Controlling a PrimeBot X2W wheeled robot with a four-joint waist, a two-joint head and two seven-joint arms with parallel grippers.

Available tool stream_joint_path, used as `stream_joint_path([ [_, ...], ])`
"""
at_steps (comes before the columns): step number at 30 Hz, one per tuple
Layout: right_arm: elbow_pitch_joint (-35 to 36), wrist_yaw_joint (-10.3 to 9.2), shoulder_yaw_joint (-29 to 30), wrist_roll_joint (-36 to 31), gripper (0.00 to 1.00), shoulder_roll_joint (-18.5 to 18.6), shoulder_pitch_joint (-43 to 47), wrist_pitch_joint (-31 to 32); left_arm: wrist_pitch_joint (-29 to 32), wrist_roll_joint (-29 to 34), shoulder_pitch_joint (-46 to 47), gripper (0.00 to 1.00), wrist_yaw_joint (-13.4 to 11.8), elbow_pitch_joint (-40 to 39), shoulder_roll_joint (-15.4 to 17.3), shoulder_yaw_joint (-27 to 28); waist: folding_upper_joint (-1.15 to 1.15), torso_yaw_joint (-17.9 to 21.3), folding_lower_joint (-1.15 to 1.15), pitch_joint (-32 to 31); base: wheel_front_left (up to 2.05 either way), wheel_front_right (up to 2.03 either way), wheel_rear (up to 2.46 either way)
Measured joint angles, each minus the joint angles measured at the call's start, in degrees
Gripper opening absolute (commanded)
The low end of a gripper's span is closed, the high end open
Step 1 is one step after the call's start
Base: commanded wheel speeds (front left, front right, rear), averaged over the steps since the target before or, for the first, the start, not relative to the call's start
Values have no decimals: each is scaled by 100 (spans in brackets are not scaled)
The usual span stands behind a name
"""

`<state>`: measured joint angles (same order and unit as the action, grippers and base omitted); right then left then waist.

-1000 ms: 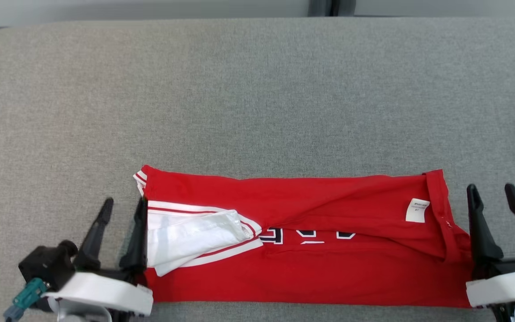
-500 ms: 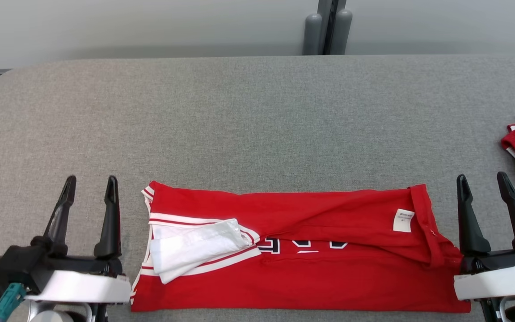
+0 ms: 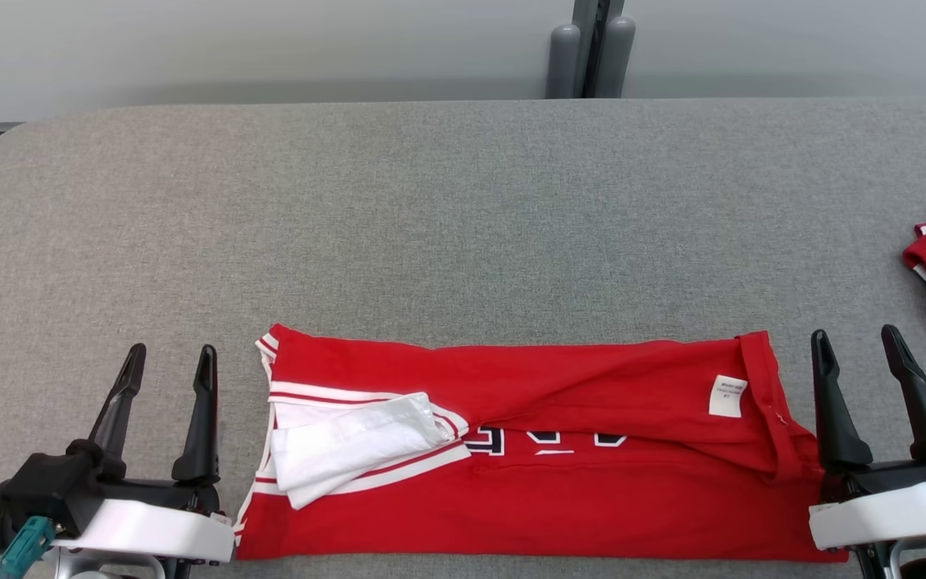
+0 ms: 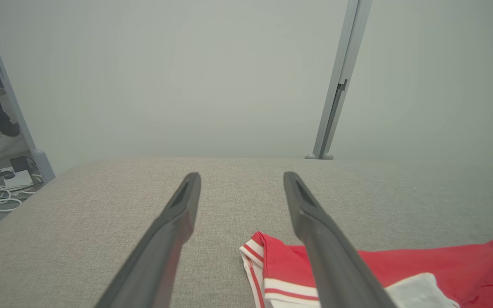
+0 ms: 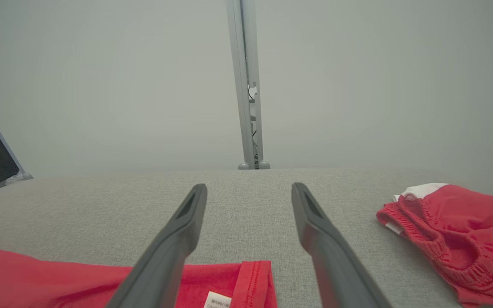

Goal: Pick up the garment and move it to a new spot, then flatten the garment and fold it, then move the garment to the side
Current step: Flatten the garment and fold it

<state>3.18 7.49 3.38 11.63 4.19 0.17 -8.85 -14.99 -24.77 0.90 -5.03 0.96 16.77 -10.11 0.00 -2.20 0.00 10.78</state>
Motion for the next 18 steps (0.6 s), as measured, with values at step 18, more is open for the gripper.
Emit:
stream_joint_path([
  [18, -1009, 0, 201, 283, 100, 192, -82, -21, 0, 60, 194, 100, 41, 81, -38, 3, 0, -58, 0, 230, 0, 0, 0],
])
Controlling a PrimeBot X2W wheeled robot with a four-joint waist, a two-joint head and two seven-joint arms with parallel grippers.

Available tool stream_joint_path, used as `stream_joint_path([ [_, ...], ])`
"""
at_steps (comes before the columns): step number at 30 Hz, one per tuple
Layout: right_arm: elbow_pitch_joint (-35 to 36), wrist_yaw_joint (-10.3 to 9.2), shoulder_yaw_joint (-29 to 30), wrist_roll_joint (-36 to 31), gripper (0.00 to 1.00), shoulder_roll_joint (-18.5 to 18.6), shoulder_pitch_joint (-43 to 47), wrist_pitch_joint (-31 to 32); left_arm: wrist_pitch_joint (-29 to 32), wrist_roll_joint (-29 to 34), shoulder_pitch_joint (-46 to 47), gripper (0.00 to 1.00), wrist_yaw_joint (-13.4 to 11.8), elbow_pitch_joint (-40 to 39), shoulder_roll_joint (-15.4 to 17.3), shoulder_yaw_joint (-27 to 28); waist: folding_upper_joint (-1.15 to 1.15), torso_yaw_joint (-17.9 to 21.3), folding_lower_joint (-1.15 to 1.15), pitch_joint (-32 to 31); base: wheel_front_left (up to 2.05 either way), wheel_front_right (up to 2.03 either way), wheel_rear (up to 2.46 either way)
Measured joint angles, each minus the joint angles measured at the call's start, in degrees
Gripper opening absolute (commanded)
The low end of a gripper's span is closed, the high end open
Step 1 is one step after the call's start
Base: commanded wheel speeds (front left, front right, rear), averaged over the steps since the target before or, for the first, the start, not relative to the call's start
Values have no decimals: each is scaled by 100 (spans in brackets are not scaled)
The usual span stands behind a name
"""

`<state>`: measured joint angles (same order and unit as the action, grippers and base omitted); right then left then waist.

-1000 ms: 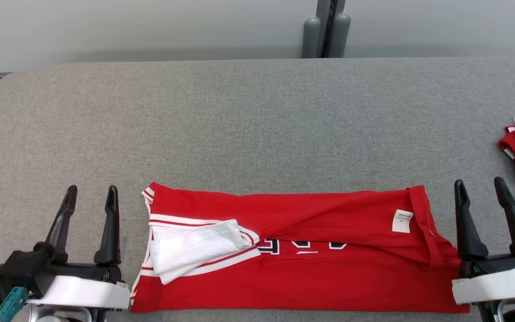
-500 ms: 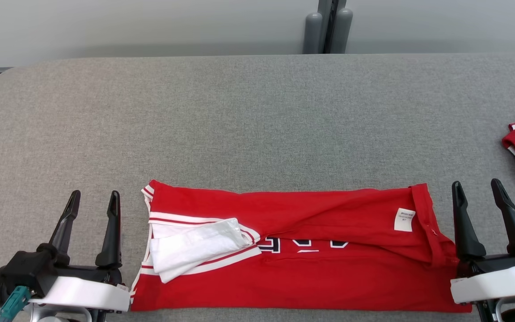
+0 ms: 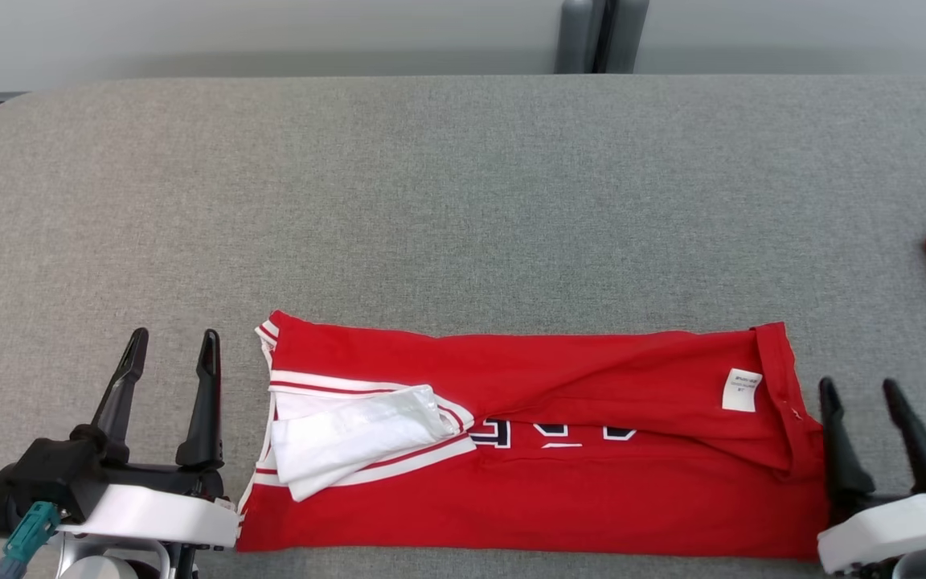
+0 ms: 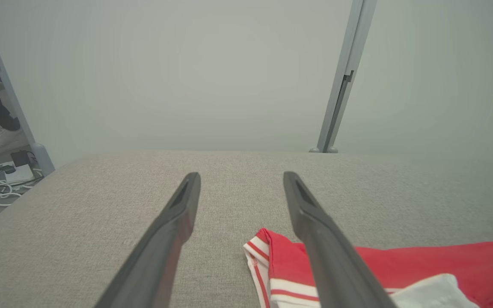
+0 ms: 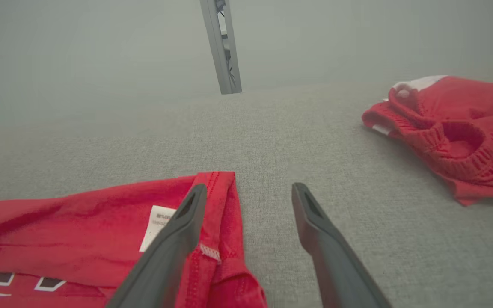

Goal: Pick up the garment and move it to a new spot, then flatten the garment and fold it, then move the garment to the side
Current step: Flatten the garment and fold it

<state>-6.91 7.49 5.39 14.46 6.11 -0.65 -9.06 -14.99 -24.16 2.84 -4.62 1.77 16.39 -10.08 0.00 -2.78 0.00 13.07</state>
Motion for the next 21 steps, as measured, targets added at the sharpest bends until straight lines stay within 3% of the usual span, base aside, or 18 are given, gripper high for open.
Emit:
stream_joint_path([
  [14, -1569, 0, -838, 708, 100, 46, -118, 18, 0, 41, 85, 100, -5, -1, -46, -27, 0, 6, 0, 152, 0, 0, 0],
  [16, -1662, -1, -994, 829, 44, 134, -169, 15, 0, 41, 87, 100, -5, 11, -42, -38, 0, 5, 0, 151, 0, 0, 0],
  [17, -1693, -7, -1077, 869, 0, 180, -199, 15, 0, 41, 87, 100, -7, 14, -40, -38, 0, 1, 0, 150, 0, 0, 0],
  [21, -1778, 0, -1363, 1062, 0, 238, -283, -4, 2, 40, 87, 100, -32, 18, -38, -47, 0, -14, 0, 140, 0, 0, 0],
])
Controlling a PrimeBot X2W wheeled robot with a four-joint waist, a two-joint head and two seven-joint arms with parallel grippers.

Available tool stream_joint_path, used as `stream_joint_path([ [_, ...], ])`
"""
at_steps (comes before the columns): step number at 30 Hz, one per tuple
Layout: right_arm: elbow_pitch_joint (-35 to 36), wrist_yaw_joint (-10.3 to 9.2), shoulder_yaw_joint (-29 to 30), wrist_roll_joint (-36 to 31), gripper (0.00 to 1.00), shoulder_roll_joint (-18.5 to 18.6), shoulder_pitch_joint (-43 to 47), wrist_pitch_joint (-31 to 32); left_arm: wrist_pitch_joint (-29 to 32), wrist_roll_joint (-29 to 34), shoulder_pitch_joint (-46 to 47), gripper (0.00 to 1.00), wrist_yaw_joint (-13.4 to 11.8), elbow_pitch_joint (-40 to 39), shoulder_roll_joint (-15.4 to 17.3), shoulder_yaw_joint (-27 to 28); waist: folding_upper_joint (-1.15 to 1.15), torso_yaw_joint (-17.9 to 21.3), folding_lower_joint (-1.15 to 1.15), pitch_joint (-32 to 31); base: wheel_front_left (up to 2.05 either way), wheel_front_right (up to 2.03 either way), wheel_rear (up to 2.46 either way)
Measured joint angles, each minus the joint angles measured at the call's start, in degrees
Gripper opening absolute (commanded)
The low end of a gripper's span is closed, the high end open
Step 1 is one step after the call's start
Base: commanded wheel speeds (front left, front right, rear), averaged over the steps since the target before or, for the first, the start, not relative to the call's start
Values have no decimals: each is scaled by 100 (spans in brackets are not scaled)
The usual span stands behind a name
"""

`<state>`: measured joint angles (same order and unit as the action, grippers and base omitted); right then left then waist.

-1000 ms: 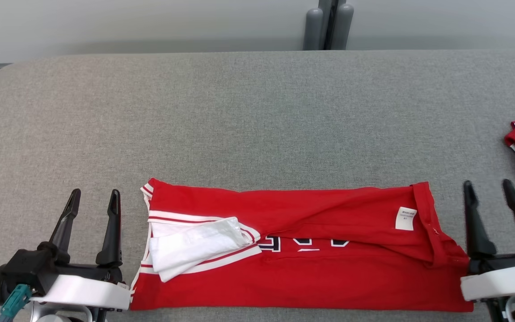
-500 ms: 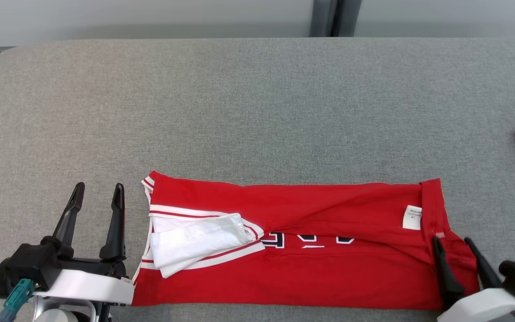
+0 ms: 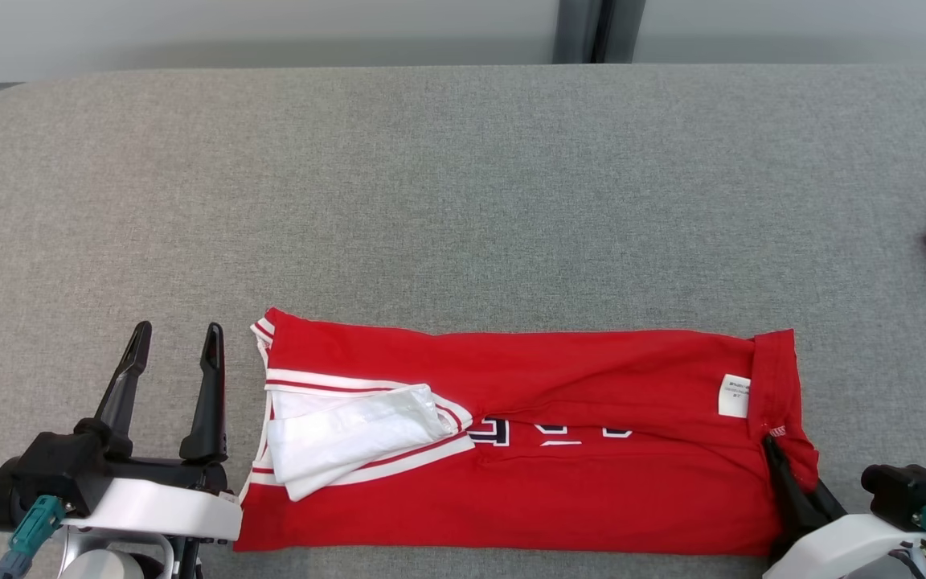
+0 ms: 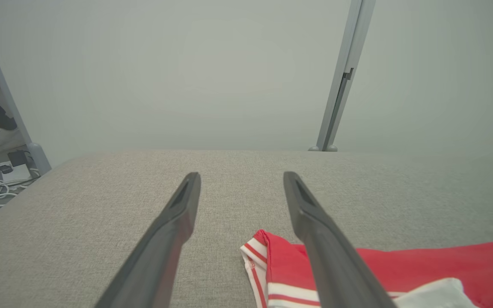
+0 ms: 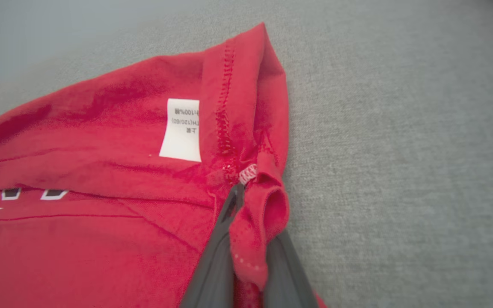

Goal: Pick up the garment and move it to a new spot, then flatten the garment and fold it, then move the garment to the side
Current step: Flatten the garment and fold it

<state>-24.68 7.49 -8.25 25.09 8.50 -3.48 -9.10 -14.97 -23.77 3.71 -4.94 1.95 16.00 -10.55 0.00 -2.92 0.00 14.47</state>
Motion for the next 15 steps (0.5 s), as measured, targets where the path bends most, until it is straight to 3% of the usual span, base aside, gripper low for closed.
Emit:
stream_joint_path([
  [7, -29, 34, 79, 155, 0, 282, -3, -155, 2, -25, -55, 100, -60, -21, -1, -9, 0, 31, 0, -52, 0, 0, 0],
  [15, 24, 8, 887, 158, 0, 1071, 163, -253, 8, -25, -98, 100, -118, -79, 2, -38, 0, 92, 0, -110, 0, 0, 0],
])
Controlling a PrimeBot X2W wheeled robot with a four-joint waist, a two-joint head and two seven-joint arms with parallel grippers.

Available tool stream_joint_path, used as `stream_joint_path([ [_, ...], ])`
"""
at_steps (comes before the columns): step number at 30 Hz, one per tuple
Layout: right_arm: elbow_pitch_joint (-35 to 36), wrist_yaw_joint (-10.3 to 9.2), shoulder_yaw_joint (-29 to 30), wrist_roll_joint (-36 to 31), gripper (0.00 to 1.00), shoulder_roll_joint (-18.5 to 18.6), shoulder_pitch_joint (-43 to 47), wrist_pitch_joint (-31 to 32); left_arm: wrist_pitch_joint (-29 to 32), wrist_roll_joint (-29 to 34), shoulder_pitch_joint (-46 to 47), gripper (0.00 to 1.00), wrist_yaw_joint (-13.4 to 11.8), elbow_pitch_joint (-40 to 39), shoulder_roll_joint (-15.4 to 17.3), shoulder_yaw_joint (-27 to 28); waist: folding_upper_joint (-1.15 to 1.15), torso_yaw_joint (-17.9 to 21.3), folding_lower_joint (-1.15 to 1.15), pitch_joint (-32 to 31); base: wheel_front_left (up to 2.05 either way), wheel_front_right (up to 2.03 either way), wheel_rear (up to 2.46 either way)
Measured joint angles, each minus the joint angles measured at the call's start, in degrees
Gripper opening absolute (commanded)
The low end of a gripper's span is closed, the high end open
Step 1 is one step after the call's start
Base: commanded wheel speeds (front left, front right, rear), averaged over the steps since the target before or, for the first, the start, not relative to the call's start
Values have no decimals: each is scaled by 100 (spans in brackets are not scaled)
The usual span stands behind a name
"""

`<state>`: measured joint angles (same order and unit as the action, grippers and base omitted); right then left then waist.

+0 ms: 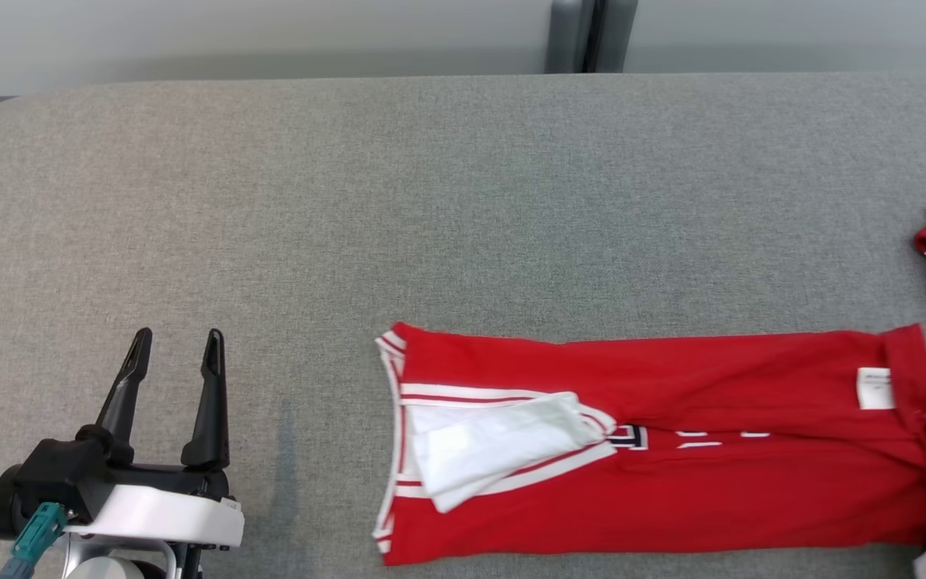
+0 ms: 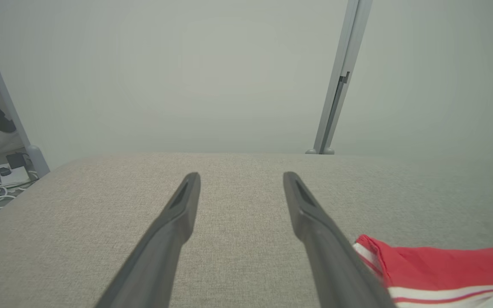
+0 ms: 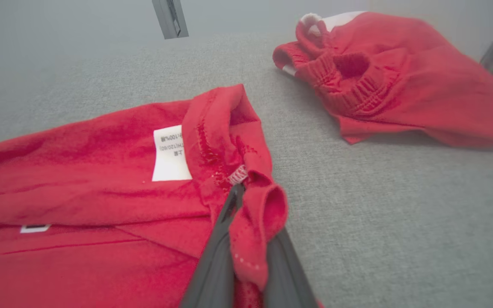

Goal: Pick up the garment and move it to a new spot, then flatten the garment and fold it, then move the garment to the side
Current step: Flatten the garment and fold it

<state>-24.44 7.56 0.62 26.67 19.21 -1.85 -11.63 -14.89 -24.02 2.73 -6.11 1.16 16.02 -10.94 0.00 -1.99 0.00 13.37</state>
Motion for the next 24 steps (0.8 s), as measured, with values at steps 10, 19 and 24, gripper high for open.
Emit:
stream_joint_path([
  [10, 782, -7, -9, -103, 0, 157, 84, 144, 0, -14, -24, 100, -19, -25, 7, -22, 0, 41, 0, -113, 0, 0, 0],
  [19, 2655, -8, -650, 298, 0, -338, 69, 1007, 30, -19, -116, 100, -59, -38, 60, -33, 0, 143, 0, -246, 0, 0, 0],
  [24, 3199, -8, -1183, 834, 0, -710, -79, 1419, 60, -19, -104, 100, -58, -38, 68, -97, 0, 86, 0, -301, 0, 0, 0],
])
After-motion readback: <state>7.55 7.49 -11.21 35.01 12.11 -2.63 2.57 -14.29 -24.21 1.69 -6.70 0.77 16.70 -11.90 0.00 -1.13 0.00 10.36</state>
